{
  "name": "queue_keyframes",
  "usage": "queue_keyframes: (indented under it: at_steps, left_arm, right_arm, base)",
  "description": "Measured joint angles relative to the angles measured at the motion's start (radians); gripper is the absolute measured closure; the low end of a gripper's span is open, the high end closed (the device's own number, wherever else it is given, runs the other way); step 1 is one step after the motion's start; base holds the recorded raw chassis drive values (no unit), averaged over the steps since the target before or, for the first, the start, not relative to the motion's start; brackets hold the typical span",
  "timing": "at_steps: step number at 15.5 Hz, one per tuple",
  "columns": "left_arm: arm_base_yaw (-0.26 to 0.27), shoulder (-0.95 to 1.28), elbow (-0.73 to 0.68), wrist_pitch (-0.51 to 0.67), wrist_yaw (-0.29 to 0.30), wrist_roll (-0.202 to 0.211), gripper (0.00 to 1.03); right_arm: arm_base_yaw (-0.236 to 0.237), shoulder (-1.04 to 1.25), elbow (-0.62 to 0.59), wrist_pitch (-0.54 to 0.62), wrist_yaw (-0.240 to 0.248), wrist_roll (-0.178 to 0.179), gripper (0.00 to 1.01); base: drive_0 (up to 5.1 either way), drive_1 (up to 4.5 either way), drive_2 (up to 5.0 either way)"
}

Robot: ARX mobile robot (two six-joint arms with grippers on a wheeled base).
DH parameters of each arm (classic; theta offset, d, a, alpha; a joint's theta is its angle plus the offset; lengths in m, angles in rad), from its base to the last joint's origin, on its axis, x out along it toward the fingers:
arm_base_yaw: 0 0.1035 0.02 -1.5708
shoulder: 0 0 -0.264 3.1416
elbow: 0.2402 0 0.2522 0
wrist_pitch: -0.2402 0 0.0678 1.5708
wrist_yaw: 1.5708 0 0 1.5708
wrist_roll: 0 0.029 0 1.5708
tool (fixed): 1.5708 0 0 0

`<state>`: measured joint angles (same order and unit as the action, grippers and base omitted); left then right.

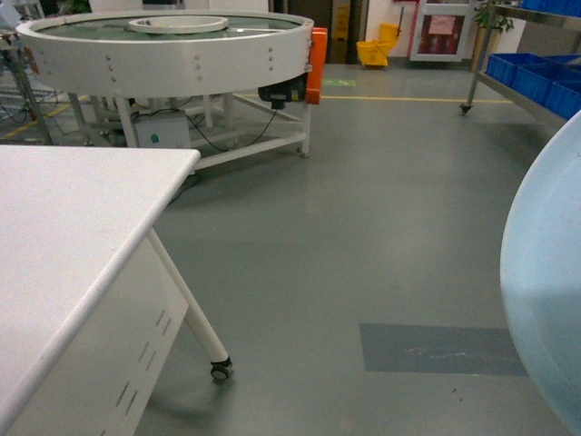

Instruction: Place blue tray on left shelf second layer neatly

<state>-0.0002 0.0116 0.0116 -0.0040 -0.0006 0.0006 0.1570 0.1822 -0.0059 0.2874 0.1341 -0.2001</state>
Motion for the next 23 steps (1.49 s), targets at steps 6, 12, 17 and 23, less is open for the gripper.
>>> queue_keyframes:
  at_steps: [6, 12, 17, 23]
  left_arm:
    - [0.0, 0.0, 0.0, 0.0, 0.0, 0.0, 0.05]
    - [-0.001, 0.0, 0.0, 0.002, 0.0, 0.0, 0.05]
    - [-0.001, 0.0, 0.0, -0.003, 0.001, 0.0, 0.05]
    - [-0.001, 0.0, 0.0, 0.0, 0.0, 0.0, 0.05]
  right_arm:
    - [0.0, 0.0, 0.0, 0.0, 0.0, 0.0, 0.99]
    - [0.0, -0.001, 0.0, 0.001, -0.001, 0.0, 0.99]
    - [-0.001, 0.0, 0.0, 0.0, 0.0, 0.0, 0.99]
    - [0.0, -0.001, 0.0, 0.0, 0.0, 0.0, 0.99]
  base:
    - [-1.6, -1.62, -1.6]
    - [1.6, 1.02, -3.7]
    - [2.9, 2.17, -5.0]
    - [2.8, 2.11, -5.0]
